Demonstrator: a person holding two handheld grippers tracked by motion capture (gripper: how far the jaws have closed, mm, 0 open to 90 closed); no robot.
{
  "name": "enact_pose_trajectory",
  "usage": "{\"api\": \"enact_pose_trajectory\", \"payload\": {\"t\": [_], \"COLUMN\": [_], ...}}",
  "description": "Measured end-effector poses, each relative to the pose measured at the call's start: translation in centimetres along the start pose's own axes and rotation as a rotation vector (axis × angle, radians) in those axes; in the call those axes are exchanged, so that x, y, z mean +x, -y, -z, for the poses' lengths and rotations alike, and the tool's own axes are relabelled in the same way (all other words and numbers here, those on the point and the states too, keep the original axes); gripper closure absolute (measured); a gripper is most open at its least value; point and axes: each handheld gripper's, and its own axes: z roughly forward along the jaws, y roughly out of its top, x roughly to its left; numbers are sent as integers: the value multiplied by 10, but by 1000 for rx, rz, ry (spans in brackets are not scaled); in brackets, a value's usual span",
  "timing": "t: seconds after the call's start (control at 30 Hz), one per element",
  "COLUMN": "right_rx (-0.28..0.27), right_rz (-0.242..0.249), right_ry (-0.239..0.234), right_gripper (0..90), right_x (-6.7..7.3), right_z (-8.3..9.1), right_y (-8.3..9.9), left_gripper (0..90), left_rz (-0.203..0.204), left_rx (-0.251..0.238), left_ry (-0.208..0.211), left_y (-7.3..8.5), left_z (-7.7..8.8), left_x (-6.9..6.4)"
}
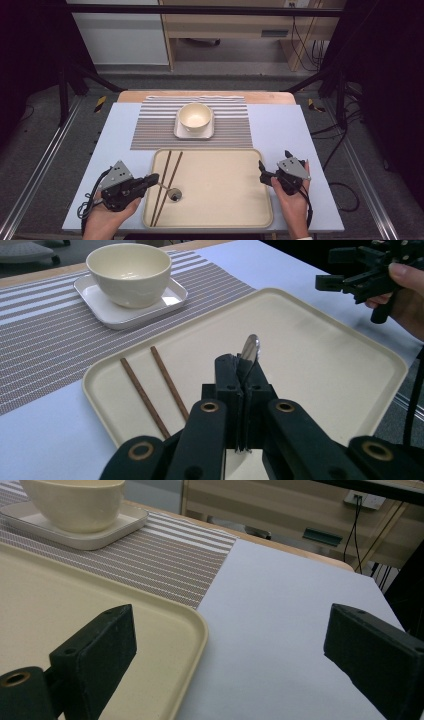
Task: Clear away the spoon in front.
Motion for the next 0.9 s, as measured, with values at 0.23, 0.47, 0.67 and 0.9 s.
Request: {"api": "enact_pose_trajectory", "payload": {"t": [0.23, 0.47, 0.67, 0.9], "right_rx": [-2, 1, 3, 10], "right_rz": [0, -1, -2, -4], "right_ry": [2, -2, -9, -14], "right_gripper": [67, 65, 64, 65], "right_x": [0, -1, 0, 0], "right_z": [0, 0, 1, -1], "right_y": [0, 0, -1, 0], "left_gripper": [878, 795, 754, 737], "left_rz": [24, 38, 50, 105], "left_rx": [0, -6, 25, 25], "left_ry": [5, -22, -58, -39], "left_y": [-2, -4, -5, -7], "left_z": [-11, -24, -45, -69], "left_x": [13, 27, 40, 49]}}
